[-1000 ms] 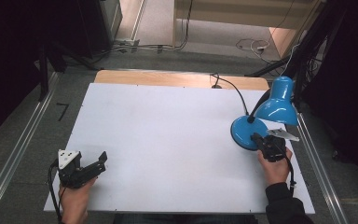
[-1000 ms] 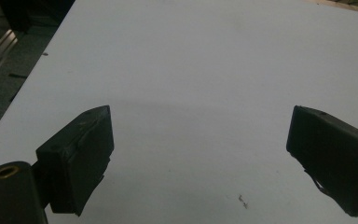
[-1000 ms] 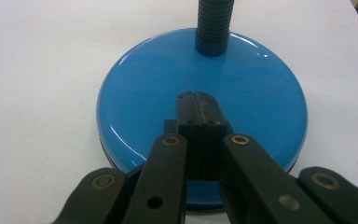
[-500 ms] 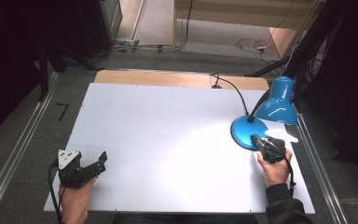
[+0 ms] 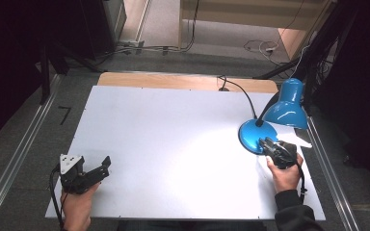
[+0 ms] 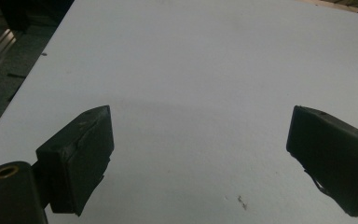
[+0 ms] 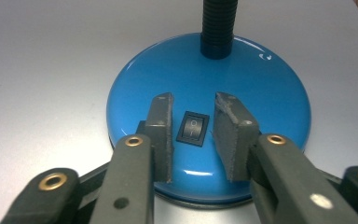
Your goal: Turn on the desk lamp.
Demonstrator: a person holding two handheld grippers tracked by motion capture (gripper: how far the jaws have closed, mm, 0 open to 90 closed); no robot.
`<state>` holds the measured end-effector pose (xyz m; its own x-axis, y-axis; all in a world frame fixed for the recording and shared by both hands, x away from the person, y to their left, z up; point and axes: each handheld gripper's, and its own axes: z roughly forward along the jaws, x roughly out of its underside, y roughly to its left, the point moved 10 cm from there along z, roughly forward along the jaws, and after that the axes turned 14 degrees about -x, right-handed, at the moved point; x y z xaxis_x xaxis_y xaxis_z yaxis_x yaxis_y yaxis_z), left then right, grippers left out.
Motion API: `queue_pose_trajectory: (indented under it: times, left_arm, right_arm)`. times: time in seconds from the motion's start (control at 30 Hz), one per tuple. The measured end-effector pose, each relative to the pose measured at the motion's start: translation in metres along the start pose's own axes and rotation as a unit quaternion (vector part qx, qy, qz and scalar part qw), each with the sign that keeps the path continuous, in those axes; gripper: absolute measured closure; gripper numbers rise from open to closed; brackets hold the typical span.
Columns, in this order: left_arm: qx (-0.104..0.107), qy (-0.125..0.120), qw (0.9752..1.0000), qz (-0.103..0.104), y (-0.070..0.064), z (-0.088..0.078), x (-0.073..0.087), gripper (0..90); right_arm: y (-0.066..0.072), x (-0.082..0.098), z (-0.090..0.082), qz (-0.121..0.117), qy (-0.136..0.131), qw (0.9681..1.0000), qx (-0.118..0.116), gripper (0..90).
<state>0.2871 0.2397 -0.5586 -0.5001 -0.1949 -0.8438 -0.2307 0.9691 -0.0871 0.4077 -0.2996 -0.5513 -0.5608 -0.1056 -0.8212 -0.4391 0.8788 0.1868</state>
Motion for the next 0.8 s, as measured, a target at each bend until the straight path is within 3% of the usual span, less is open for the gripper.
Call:
queue_pose_trajectory:
  times: [0.07,0.1,0.3,0.63,0.8]
  left_arm:
    - [0.000,-0.001,1.0000,0.000,-0.0001,-0.0001,-0.0001,8.0]
    - [0.000,-0.001,1.0000,0.000,-0.0001,-0.0002,-0.0001,8.0]
    - [0.001,-0.001,1.0000,-0.001,0.0002,-0.0005,-0.0001,8.0]
    - [0.001,-0.001,1.0000,-0.001,0.0001,-0.0005,-0.0002,8.0]
    - [0.001,-0.001,1.0000,-0.001,0.0000,-0.0006,-0.0002,8.0]
  right_arm:
    - [0.0002,-0.0001,-0.0002,0.000,0.000,1.0000,-0.001,60.3]
    - [0.0005,0.0000,-0.0005,0.000,-0.001,1.0000,-0.001,53.3]
    - [0.0013,-0.0004,0.0001,0.002,-0.003,1.0000,-0.007,37.1]
    - [0.0015,0.0010,0.0013,0.005,0.000,1.0000,-0.006,24.2]
    - [0.0022,0.0014,0.0000,0.007,0.000,1.0000,-0.007,22.0]
